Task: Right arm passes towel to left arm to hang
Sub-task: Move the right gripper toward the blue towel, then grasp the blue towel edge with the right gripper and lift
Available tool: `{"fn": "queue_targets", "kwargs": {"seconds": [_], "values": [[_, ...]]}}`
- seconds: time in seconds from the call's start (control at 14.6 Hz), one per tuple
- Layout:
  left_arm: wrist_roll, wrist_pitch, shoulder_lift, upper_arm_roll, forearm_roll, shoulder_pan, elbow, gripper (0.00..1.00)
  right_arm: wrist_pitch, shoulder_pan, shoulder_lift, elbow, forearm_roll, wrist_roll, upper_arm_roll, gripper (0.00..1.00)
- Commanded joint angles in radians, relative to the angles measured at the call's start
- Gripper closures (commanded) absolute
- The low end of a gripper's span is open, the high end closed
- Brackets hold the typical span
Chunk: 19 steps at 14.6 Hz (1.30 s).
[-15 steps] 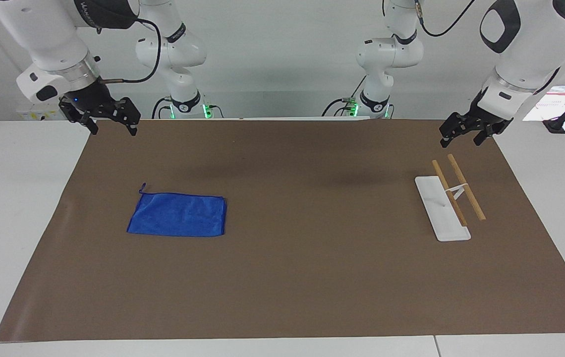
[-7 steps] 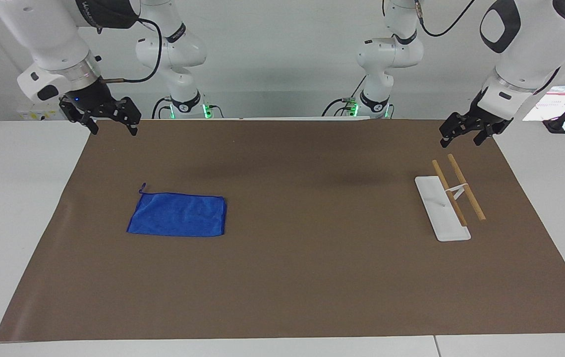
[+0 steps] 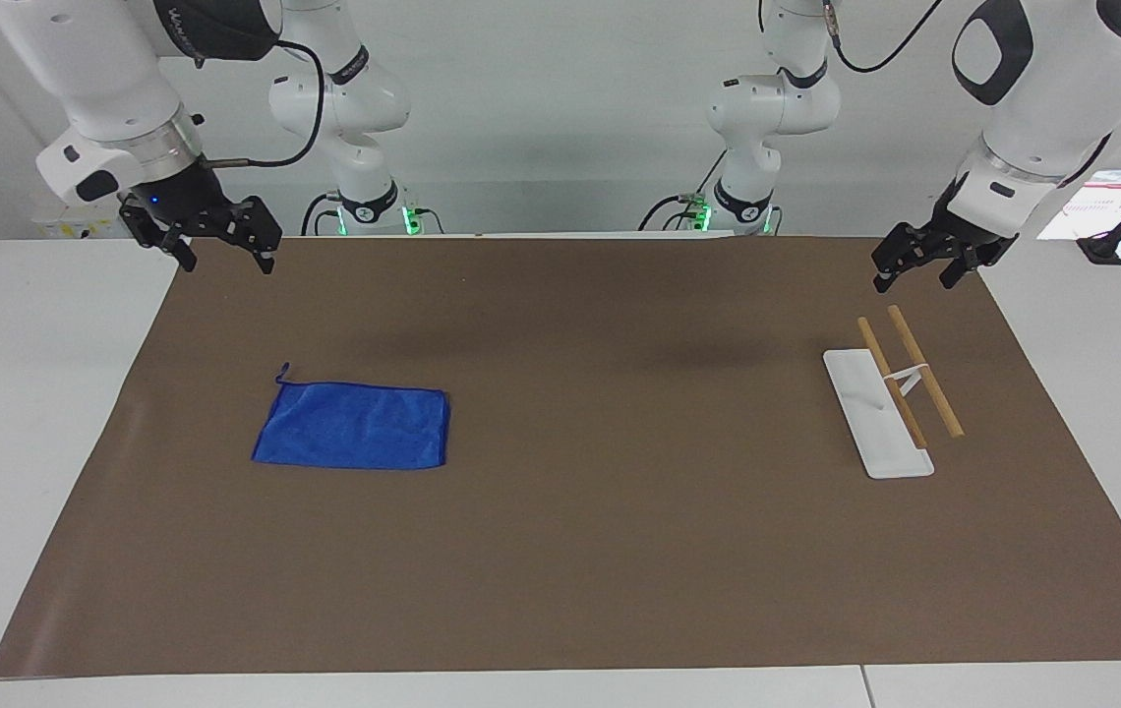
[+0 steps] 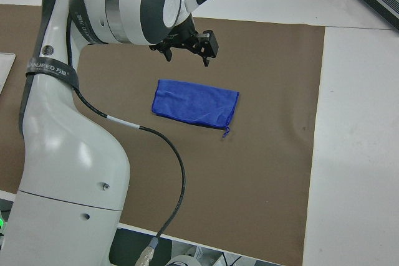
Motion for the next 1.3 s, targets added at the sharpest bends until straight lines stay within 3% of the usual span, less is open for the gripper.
{"fn": "queue_targets", "kwargs": {"seconds": [0.0, 0.07, 0.34, 0.55, 0.75, 0.96, 1.23], "values": [[0.002, 0.000, -0.025, -0.002, -0.011, 0.008, -0.025, 0.00, 0.231, 0.024, -0.106, -0.263, -0.008, -0.019, 0.011, 0.00], [0.002, 0.000, -0.025, -0.001, -0.011, 0.008, -0.025, 0.00, 0.284, 0.026, -0.089, -0.291, -0.007, -0.017, 0.011, 0.00], [0.002, 0.000, -0.025, 0.000, -0.011, 0.008, -0.025, 0.00, 0.563, 0.026, 0.118, -0.332, -0.007, -0.022, 0.011, 0.00], [0.002, 0.000, -0.024, -0.002, -0.011, 0.008, -0.025, 0.00, 0.773, 0.023, 0.144, -0.486, -0.005, -0.025, 0.013, 0.00], [0.002, 0.000, -0.024, -0.002, -0.011, 0.008, -0.025, 0.00, 0.803, 0.024, 0.196, -0.517, 0.000, -0.049, 0.013, 0.00], [0.002, 0.000, -0.024, -0.001, -0.011, 0.008, -0.025, 0.00, 0.829, 0.002, 0.198, -0.583, 0.007, -0.141, 0.013, 0.00], [0.002, 0.000, -0.024, 0.000, -0.011, 0.008, -0.025, 0.00, 0.832, -0.012, 0.221, -0.597, 0.009, -0.146, 0.013, 0.00]]}}
